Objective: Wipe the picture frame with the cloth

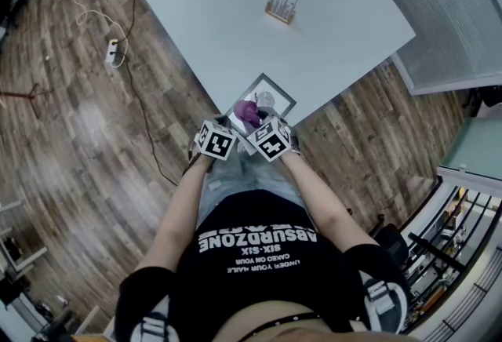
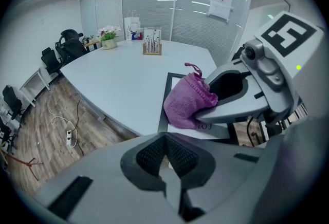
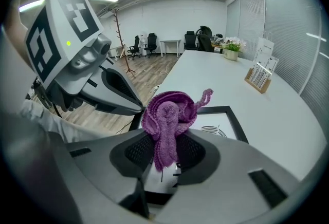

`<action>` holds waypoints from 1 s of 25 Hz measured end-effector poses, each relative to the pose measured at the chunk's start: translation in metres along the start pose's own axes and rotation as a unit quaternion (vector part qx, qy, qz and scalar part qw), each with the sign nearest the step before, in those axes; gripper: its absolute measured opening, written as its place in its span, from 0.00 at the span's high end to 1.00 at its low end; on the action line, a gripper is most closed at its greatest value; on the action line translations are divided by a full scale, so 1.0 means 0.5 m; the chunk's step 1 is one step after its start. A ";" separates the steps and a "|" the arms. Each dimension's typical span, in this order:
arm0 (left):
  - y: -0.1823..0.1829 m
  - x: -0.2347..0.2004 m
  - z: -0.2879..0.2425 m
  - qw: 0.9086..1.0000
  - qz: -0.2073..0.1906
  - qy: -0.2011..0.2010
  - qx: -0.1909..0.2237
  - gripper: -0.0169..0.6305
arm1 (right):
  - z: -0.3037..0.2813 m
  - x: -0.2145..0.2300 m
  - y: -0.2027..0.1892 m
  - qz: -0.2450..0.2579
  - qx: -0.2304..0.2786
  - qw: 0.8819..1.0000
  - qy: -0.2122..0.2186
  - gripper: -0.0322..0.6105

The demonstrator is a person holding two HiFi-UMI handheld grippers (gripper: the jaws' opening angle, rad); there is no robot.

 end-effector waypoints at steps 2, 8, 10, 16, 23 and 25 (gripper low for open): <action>0.001 0.001 0.000 1.000 -0.002 0.001 0.000 0.95 | 0.000 -0.009 0.001 0.001 0.000 1.000 0.004 0.76; 0.002 0.002 0.000 1.000 -0.001 -0.002 -0.001 0.95 | -0.004 -0.029 0.004 -0.012 0.003 1.000 0.024 0.76; 0.002 -0.001 -0.001 1.000 0.000 -0.001 -0.001 0.95 | -0.010 -0.032 0.005 -0.022 0.005 0.999 0.027 0.76; 0.003 0.000 0.000 1.000 -0.003 -0.001 -0.001 0.95 | -0.008 -0.035 0.007 -0.029 0.004 0.999 0.035 0.76; 0.002 0.000 -0.001 1.000 -0.002 0.002 -0.004 0.95 | 0.001 -0.041 -0.004 -0.045 0.005 0.998 0.051 0.76; 0.003 -0.001 0.000 1.000 -0.003 0.003 -0.004 0.95 | 0.004 -0.044 -0.008 -0.046 0.005 0.997 0.056 0.76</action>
Point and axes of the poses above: the fingertips, and each gripper's own axes: z backward along the fingers, x to its right, y out of its top, the point moved 3 cm from there along z, backward along the fingers, and after that the axes turned 3 degrees about z, right-handed, at the moved point
